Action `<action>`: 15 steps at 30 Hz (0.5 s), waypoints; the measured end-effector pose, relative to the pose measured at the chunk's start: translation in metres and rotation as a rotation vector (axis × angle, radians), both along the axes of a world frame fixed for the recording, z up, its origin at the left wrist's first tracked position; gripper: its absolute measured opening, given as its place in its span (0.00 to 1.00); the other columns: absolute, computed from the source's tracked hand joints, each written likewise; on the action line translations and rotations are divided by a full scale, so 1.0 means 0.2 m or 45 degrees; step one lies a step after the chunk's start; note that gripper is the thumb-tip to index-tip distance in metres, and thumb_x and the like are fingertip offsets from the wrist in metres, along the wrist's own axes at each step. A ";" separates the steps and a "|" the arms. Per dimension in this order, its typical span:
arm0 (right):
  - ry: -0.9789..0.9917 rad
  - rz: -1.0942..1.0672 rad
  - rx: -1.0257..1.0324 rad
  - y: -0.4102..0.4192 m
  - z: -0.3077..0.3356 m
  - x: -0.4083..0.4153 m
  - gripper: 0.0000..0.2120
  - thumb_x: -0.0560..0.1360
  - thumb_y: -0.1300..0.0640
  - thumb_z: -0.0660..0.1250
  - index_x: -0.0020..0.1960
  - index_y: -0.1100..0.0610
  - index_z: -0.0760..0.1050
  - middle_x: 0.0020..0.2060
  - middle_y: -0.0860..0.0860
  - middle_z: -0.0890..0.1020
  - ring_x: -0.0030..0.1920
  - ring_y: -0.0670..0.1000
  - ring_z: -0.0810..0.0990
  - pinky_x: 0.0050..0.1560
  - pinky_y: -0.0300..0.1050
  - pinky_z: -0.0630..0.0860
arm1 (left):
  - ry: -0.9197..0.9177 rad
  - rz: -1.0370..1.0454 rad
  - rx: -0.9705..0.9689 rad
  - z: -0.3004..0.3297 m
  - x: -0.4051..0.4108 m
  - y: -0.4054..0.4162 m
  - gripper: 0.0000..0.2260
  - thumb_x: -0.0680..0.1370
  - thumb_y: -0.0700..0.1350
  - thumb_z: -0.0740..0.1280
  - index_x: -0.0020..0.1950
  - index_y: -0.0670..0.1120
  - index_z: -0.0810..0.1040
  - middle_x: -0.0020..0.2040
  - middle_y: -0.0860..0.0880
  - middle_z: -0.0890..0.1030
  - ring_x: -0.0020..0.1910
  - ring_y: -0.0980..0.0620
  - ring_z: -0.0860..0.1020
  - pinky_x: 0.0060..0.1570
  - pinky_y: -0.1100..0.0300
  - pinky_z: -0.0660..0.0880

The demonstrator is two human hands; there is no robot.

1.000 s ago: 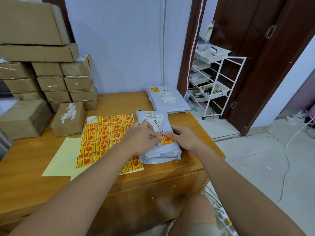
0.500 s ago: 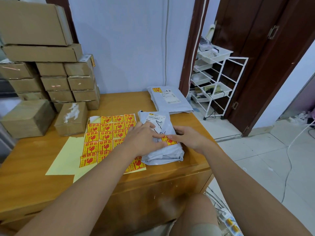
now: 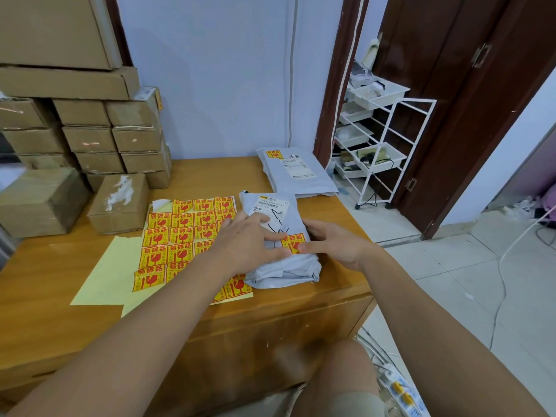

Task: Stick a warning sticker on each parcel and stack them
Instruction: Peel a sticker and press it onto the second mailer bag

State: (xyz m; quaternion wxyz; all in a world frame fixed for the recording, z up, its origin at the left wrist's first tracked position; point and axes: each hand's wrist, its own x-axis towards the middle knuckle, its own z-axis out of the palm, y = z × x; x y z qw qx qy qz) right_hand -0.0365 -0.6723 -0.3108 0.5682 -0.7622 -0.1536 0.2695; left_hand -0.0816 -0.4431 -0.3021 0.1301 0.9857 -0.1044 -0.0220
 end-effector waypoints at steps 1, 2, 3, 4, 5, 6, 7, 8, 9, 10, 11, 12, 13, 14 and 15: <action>0.033 0.006 0.025 -0.01 0.00 0.01 0.31 0.76 0.64 0.73 0.75 0.50 0.69 0.66 0.46 0.80 0.68 0.47 0.77 0.70 0.49 0.73 | 0.003 0.004 0.000 0.00 0.00 0.00 0.25 0.75 0.76 0.59 0.68 0.70 0.76 0.78 0.58 0.65 0.72 0.50 0.60 0.72 0.45 0.59; 0.060 0.021 0.045 -0.02 0.00 0.02 0.31 0.76 0.65 0.73 0.75 0.51 0.69 0.66 0.47 0.80 0.68 0.48 0.77 0.71 0.50 0.72 | 0.006 0.009 -0.002 0.00 0.00 0.00 0.24 0.75 0.76 0.59 0.68 0.70 0.75 0.78 0.58 0.65 0.72 0.50 0.60 0.72 0.45 0.59; 0.078 0.047 0.059 -0.03 0.00 0.03 0.31 0.76 0.66 0.72 0.76 0.52 0.69 0.67 0.48 0.80 0.68 0.48 0.77 0.71 0.50 0.71 | 0.007 0.012 -0.005 0.00 0.00 0.00 0.24 0.75 0.75 0.59 0.68 0.70 0.75 0.78 0.58 0.65 0.72 0.50 0.60 0.72 0.46 0.58; 0.086 0.070 0.067 -0.04 0.00 0.04 0.31 0.76 0.67 0.71 0.75 0.52 0.69 0.67 0.48 0.80 0.68 0.49 0.77 0.71 0.50 0.71 | 0.007 0.015 -0.010 0.00 -0.01 0.00 0.24 0.75 0.75 0.60 0.68 0.71 0.75 0.78 0.58 0.64 0.72 0.50 0.60 0.71 0.46 0.58; 0.091 0.082 0.065 -0.04 -0.01 0.04 0.30 0.76 0.68 0.70 0.74 0.51 0.70 0.67 0.48 0.80 0.68 0.49 0.77 0.70 0.48 0.72 | 0.008 0.018 -0.018 0.00 -0.01 0.00 0.24 0.75 0.75 0.60 0.68 0.71 0.75 0.78 0.58 0.64 0.72 0.50 0.60 0.71 0.46 0.58; 0.091 0.084 0.053 -0.04 0.00 0.04 0.28 0.76 0.68 0.70 0.73 0.50 0.71 0.66 0.48 0.80 0.67 0.48 0.78 0.69 0.47 0.72 | 0.013 0.022 -0.026 0.00 -0.01 0.00 0.24 0.75 0.75 0.60 0.68 0.71 0.76 0.78 0.58 0.64 0.71 0.50 0.60 0.70 0.46 0.58; 0.081 0.051 0.029 -0.03 0.00 0.04 0.26 0.76 0.66 0.71 0.71 0.50 0.72 0.65 0.48 0.81 0.66 0.48 0.78 0.68 0.46 0.73 | 0.015 0.025 -0.029 0.00 -0.01 -0.01 0.24 0.75 0.75 0.60 0.68 0.71 0.75 0.78 0.58 0.64 0.71 0.50 0.60 0.70 0.46 0.59; 0.057 -0.018 0.006 -0.01 0.00 0.04 0.24 0.76 0.62 0.73 0.70 0.50 0.74 0.64 0.48 0.81 0.65 0.47 0.79 0.68 0.46 0.74 | 0.014 0.026 -0.025 0.00 0.00 -0.01 0.24 0.75 0.75 0.60 0.68 0.70 0.75 0.78 0.58 0.65 0.71 0.50 0.61 0.70 0.46 0.59; 0.028 -0.128 -0.014 0.01 0.01 0.03 0.24 0.75 0.57 0.75 0.69 0.51 0.75 0.63 0.48 0.82 0.63 0.47 0.80 0.66 0.45 0.75 | 0.009 0.026 -0.018 0.00 0.00 -0.01 0.24 0.75 0.75 0.60 0.68 0.70 0.75 0.78 0.58 0.65 0.71 0.49 0.60 0.70 0.46 0.59; -0.002 -0.252 -0.027 0.05 0.01 0.03 0.24 0.74 0.52 0.77 0.68 0.52 0.76 0.61 0.48 0.83 0.60 0.46 0.81 0.63 0.45 0.77 | 0.006 0.025 -0.012 0.00 -0.01 -0.01 0.24 0.75 0.75 0.60 0.68 0.70 0.75 0.78 0.58 0.65 0.72 0.49 0.60 0.70 0.46 0.58; -0.035 -0.355 -0.038 0.08 0.01 0.03 0.25 0.72 0.49 0.78 0.66 0.53 0.77 0.58 0.48 0.84 0.56 0.46 0.83 0.59 0.43 0.79 | 0.005 0.025 -0.011 0.00 -0.01 -0.01 0.24 0.75 0.75 0.60 0.69 0.70 0.75 0.78 0.58 0.64 0.72 0.49 0.60 0.70 0.46 0.58; -0.072 -0.420 -0.053 0.11 -0.01 0.02 0.25 0.71 0.48 0.79 0.65 0.54 0.76 0.56 0.48 0.84 0.53 0.46 0.84 0.55 0.43 0.81 | 0.004 0.026 -0.012 -0.01 -0.01 -0.01 0.24 0.75 0.75 0.60 0.69 0.70 0.75 0.78 0.58 0.64 0.72 0.49 0.60 0.70 0.46 0.58; -0.107 -0.460 -0.070 0.13 -0.03 0.02 0.26 0.70 0.47 0.79 0.64 0.54 0.76 0.55 0.49 0.84 0.52 0.47 0.85 0.52 0.44 0.82 | 0.001 0.028 -0.013 -0.01 -0.01 -0.01 0.24 0.75 0.74 0.60 0.69 0.69 0.75 0.79 0.58 0.64 0.72 0.49 0.60 0.70 0.46 0.58; -0.137 -0.490 -0.085 0.14 -0.06 0.02 0.27 0.70 0.48 0.80 0.63 0.54 0.75 0.54 0.49 0.84 0.51 0.48 0.85 0.50 0.45 0.83 | -0.002 0.030 -0.010 -0.01 -0.01 -0.01 0.24 0.76 0.74 0.60 0.69 0.69 0.75 0.79 0.58 0.64 0.72 0.49 0.60 0.70 0.46 0.58; -0.153 -0.519 -0.087 0.15 -0.08 0.02 0.26 0.69 0.48 0.80 0.62 0.54 0.75 0.54 0.50 0.83 0.52 0.49 0.85 0.50 0.46 0.83 | -0.006 0.032 -0.008 -0.02 -0.02 -0.01 0.24 0.76 0.74 0.60 0.69 0.69 0.75 0.79 0.58 0.64 0.72 0.49 0.60 0.70 0.46 0.58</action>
